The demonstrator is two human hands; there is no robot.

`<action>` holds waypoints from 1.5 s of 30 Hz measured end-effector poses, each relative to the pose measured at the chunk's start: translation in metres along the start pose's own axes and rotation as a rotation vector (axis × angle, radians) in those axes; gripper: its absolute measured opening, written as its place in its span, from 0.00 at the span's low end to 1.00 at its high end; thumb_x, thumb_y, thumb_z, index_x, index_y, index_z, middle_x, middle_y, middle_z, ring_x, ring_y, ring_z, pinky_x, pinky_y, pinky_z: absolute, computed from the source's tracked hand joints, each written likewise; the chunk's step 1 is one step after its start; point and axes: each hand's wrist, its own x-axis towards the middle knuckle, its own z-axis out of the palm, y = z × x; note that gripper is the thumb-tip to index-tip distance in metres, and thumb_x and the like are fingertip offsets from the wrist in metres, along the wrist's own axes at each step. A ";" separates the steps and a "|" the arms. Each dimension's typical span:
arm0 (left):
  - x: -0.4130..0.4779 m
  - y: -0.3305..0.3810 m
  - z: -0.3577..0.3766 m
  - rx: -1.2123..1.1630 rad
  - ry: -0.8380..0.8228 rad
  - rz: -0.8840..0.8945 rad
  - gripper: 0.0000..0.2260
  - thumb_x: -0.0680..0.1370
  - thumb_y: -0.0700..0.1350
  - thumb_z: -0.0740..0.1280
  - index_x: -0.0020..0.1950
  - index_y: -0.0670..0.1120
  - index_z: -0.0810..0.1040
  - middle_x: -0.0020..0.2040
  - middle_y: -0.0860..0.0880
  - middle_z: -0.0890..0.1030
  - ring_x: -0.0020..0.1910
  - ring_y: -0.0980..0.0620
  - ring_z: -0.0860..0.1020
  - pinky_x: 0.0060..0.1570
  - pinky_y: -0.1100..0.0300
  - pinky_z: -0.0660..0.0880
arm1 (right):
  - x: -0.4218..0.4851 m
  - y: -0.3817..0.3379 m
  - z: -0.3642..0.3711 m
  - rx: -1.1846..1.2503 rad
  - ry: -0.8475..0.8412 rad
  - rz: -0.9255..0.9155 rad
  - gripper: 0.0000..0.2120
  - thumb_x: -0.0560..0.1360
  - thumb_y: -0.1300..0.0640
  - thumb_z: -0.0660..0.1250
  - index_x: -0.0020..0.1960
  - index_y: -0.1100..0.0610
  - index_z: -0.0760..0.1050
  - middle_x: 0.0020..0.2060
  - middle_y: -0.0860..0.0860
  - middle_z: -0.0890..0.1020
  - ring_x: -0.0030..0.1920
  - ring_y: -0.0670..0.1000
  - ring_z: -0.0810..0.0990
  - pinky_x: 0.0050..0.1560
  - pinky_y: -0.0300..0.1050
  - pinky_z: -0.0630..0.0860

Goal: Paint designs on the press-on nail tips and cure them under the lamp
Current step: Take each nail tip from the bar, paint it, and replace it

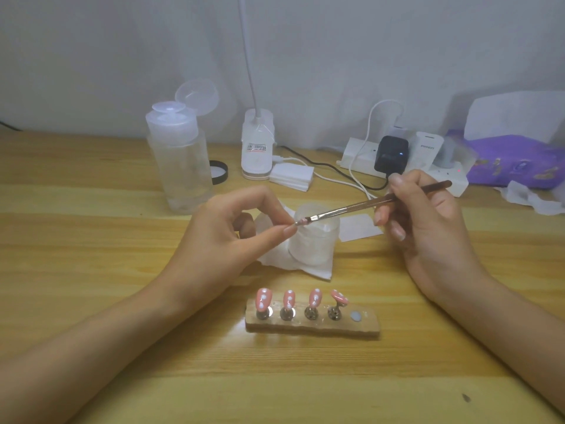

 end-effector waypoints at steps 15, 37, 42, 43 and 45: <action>0.000 0.002 0.002 0.027 0.012 0.021 0.05 0.73 0.45 0.73 0.40 0.45 0.80 0.30 0.65 0.75 0.25 0.59 0.63 0.28 0.72 0.62 | -0.001 0.000 0.001 -0.004 0.016 0.001 0.12 0.80 0.55 0.63 0.38 0.54 0.69 0.25 0.52 0.79 0.21 0.46 0.64 0.25 0.33 0.64; 0.000 0.002 0.002 0.070 0.020 0.064 0.05 0.74 0.44 0.73 0.40 0.47 0.79 0.27 0.66 0.72 0.24 0.60 0.63 0.30 0.74 0.61 | -0.002 -0.002 0.003 -0.003 0.010 -0.011 0.11 0.79 0.54 0.63 0.39 0.55 0.68 0.25 0.52 0.79 0.21 0.46 0.63 0.25 0.32 0.65; 0.000 0.001 0.002 0.053 0.017 0.060 0.05 0.74 0.45 0.72 0.40 0.47 0.79 0.27 0.66 0.72 0.24 0.59 0.62 0.29 0.73 0.61 | -0.003 -0.002 0.003 -0.005 -0.031 -0.015 0.11 0.77 0.50 0.64 0.39 0.54 0.68 0.26 0.52 0.80 0.22 0.46 0.65 0.25 0.33 0.65; 0.000 0.001 0.002 0.051 0.019 0.058 0.05 0.74 0.45 0.72 0.40 0.46 0.79 0.27 0.66 0.72 0.24 0.59 0.62 0.29 0.73 0.61 | -0.003 -0.001 0.003 -0.028 -0.023 -0.015 0.12 0.78 0.51 0.64 0.39 0.54 0.68 0.26 0.52 0.80 0.22 0.46 0.65 0.25 0.33 0.64; 0.000 0.002 0.002 0.043 0.015 0.059 0.05 0.74 0.44 0.72 0.40 0.46 0.79 0.26 0.66 0.71 0.24 0.60 0.62 0.29 0.73 0.61 | -0.001 0.000 0.001 -0.023 0.025 -0.001 0.12 0.80 0.54 0.63 0.38 0.54 0.68 0.26 0.52 0.79 0.21 0.46 0.64 0.25 0.34 0.62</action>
